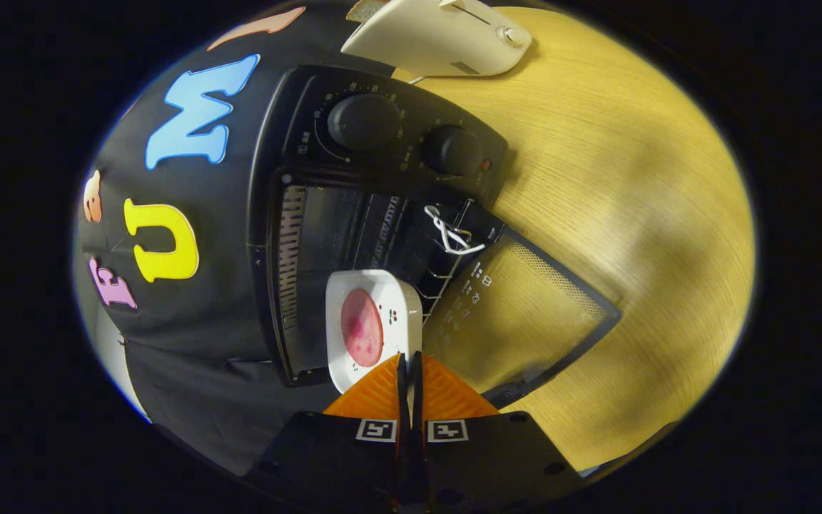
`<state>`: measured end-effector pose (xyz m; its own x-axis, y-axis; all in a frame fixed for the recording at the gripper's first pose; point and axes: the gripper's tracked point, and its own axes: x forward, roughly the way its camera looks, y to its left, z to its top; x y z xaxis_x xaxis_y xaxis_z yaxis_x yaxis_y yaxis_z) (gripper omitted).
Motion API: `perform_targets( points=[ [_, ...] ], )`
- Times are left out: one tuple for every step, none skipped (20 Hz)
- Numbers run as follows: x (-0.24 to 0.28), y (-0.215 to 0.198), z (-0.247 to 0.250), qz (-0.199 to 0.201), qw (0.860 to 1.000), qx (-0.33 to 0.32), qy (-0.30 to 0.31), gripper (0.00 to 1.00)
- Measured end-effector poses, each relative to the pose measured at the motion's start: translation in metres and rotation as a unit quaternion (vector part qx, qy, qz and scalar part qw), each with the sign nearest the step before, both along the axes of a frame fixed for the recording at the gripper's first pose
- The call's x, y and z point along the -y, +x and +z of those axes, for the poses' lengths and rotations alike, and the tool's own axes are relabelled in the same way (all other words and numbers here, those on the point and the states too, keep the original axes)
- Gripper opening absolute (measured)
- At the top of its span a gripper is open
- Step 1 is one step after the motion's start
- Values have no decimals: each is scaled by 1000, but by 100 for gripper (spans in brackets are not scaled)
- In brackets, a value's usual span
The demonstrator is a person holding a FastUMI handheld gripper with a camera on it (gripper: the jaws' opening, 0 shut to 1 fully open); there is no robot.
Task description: Open the toaster oven, put the food inside, and close the toaster oven door.
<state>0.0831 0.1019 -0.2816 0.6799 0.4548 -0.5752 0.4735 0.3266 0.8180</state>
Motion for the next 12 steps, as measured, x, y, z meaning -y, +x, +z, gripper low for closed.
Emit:
perform_targets(
  points=[
    [-4, 7, -1, -8, 1000, 2, 1, 2],
    [-6, 13, -3, -17, 1000, 3, 0, 2],
    [-8, 19, -2, -26, 1000, 7, 1, 2],
    [-10, 25, -4, -35, 999, 8, 2, 2],
    [-10, 32, -3, -44, 999, 14, 3, 2],
    [-12, 36, -3, -47, 999, 17, 4, 2],
    [-14, 40, -5, -51, 999, 17, 4, 2],
    [-14, 44, -8, -57, 998, 14, 3, 2],
    [-14, 47, -9, -63, 998, 12, 2, 2],
    [-14, 51, -11, -70, 997, 12, 3, 2],
    [-14, 56, -10, -75, 997, 14, 5, 2],
    [-14, 61, -11, -79, 997, 15, 1, 2]
  ],
)
